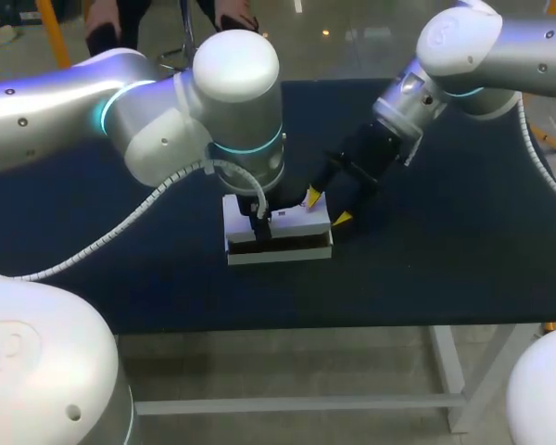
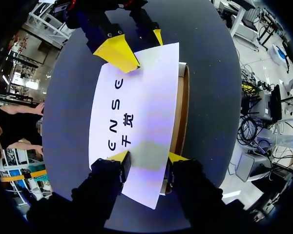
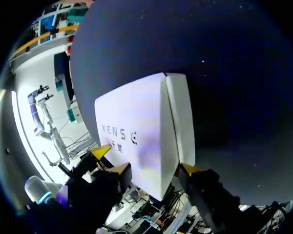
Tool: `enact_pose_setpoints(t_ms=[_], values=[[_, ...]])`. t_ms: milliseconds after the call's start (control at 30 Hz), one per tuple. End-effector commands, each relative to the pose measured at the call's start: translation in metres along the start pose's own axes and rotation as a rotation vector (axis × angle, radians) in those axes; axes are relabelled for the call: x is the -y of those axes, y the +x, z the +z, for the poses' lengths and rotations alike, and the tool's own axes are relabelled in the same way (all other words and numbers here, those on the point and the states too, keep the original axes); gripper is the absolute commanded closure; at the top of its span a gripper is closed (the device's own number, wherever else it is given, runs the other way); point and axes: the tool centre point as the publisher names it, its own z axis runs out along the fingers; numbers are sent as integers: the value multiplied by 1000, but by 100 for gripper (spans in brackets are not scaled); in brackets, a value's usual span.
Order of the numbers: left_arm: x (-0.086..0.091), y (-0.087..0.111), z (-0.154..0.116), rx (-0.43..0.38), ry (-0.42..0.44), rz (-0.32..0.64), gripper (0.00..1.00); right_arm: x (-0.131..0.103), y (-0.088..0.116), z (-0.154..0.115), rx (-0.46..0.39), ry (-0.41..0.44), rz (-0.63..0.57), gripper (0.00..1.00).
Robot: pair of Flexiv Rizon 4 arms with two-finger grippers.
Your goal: Assemble the packaging by folding the flat box into shape, placing the metal phone stand inside, and closing the box properly
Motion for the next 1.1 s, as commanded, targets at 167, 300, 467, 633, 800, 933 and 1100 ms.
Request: enact_pose_setpoints(t_ms=[167,300,467,633,800,933,1100], values=[[2,4,3,3,-16,-7,54,9,-3,-7,-14,-26,-8,34],[2,5,4,1,-17,-6,53,11,-3,-9,-15,-34,-11,35],[1,6,3,3,-11,-2,53,12,-2,-8,-14,-37,-13,35],[0,8,3,1,-12,6,53,11,-3,-6,-15,-34,-14,38],[0,11,4,-3,-17,9,52,14,-1,-7,-14,-38,-20,43],[0,12,4,-5,-19,13,52,16,1,-6,-14,-41,-27,48],[2,14,4,-7,-21,18,51,20,3,-9,-16,-52,-40,53]])
